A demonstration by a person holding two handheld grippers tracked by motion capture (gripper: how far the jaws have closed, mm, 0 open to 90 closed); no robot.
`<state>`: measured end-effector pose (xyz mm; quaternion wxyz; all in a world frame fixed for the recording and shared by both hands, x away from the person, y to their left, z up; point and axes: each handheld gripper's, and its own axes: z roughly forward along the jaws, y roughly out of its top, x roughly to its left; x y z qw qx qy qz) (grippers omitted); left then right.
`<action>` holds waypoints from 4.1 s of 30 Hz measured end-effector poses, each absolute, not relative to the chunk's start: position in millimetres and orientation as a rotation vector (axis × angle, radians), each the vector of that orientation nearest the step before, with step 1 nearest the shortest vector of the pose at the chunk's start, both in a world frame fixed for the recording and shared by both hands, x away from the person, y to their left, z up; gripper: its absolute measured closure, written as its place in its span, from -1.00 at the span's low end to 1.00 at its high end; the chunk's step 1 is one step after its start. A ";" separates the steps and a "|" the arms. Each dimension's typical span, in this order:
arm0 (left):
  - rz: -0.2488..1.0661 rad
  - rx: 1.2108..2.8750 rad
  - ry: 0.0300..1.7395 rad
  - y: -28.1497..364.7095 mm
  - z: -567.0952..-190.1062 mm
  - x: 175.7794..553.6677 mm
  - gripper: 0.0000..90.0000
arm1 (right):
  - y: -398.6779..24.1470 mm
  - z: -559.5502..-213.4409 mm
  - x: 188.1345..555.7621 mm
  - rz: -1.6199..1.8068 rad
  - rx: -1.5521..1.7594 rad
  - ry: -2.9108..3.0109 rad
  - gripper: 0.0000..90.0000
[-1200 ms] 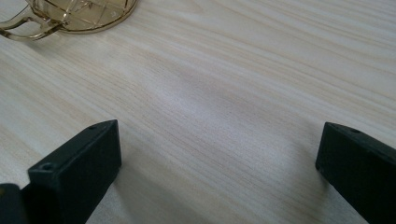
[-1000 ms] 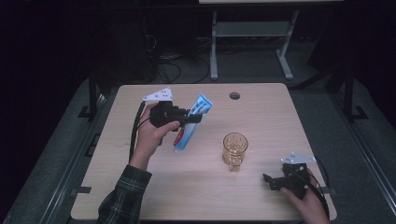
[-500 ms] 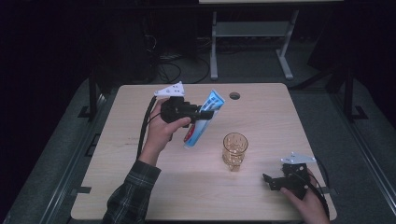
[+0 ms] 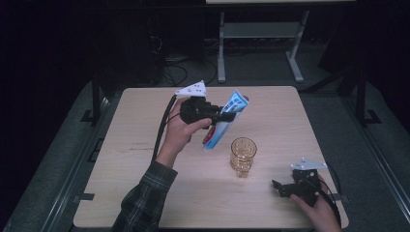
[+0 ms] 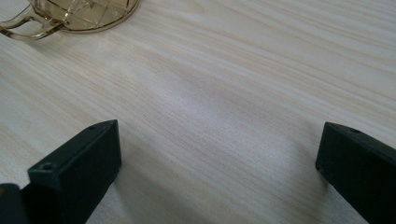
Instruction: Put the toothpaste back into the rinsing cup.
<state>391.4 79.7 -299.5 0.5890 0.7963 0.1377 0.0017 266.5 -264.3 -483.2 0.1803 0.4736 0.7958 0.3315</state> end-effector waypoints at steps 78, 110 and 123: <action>-0.079 1.854 0.217 -3.8 -365.1 405.3 0.61 | -263.3 -483.1 265.8 0.947 1.316 2.267 -1.00; -0.087 1.867 0.228 5.0 -389.7 398.1 0.60 | -263.4 -483.4 265.9 0.946 1.310 2.268 -1.00; -0.080 1.886 0.242 10.6 -395.1 396.4 0.58 | -263.3 -483.3 265.8 0.946 1.312 2.268 -1.00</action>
